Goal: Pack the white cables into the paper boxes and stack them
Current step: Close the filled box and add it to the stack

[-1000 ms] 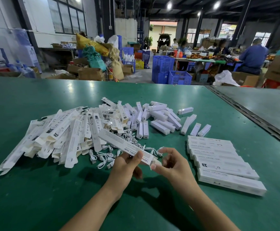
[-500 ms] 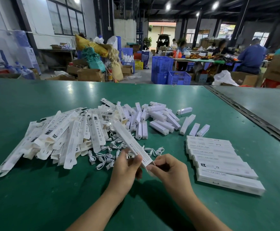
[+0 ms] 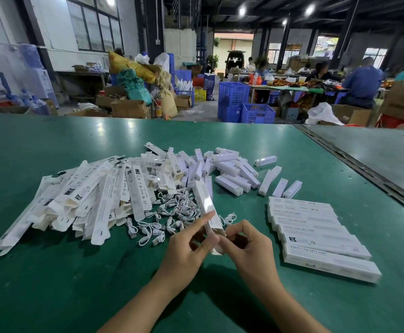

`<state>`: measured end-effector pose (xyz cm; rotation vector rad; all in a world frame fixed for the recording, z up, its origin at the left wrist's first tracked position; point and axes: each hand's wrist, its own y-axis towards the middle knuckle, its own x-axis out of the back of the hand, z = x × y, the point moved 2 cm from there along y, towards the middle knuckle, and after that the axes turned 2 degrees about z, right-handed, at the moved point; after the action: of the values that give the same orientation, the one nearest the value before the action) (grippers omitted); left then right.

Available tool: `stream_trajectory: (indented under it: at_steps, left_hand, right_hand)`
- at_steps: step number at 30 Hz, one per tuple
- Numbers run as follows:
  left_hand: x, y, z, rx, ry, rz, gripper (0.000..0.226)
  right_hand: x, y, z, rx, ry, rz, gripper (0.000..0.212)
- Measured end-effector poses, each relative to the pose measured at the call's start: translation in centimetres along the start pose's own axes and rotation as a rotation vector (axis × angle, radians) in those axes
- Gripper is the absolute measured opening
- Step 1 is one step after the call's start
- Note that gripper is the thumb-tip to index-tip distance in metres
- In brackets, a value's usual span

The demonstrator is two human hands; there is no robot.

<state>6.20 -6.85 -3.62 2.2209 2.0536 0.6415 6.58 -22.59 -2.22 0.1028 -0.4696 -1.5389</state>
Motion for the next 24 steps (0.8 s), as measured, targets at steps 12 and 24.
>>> stream_trajectory:
  at_steps: [12,24]
  left_hand:
    - [0.2,0.5,0.6,-0.004,-0.135,-0.1,0.033]
    - [0.0,0.4,-0.5,0.059,-0.288,-0.069,0.031]
  right_hand:
    - [0.2,0.0,0.1,0.252,-0.018,0.124,0.014]
    - [-0.2,0.0,0.6,0.514,-0.278,0.099,0.025]
